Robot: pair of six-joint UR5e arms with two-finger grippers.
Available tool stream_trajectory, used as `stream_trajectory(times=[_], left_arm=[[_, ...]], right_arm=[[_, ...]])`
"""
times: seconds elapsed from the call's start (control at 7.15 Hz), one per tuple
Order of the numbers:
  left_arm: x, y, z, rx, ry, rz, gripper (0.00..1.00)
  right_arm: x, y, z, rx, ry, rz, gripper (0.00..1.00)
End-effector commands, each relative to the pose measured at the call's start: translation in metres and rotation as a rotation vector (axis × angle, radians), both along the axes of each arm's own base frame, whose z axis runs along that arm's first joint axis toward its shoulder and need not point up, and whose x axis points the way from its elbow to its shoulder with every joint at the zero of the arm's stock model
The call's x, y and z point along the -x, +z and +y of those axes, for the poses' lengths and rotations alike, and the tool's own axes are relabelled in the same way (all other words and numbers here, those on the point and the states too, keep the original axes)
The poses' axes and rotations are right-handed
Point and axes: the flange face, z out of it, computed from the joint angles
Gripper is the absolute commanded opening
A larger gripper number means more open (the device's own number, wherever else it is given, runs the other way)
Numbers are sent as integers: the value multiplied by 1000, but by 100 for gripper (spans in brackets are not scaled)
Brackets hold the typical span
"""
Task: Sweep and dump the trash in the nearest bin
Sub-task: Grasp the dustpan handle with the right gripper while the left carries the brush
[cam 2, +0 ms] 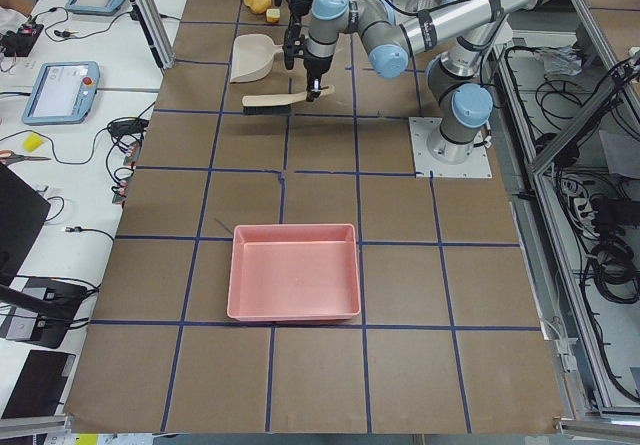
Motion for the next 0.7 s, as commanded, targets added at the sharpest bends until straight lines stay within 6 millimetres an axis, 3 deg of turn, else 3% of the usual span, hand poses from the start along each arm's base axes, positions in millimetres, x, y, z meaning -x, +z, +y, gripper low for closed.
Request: stream_trajectory(times=[0.0, 0.28, 0.42, 0.56], left_arm=[[-2, -2, -2, 2, -9, -4, 0], [1, -1, 0, 2, -13, -7, 0], [2, -1, 0, 2, -14, 0, 0], [6, -4, -2, -2, -13, 4, 0]], right_arm=[[-2, -12, -2, -11, 18, 10, 96], [-2, -14, 0, -18, 20, 5, 84], [-3, -13, 0, -17, 22, 3, 60], [-2, -14, 0, -18, 20, 4, 48]])
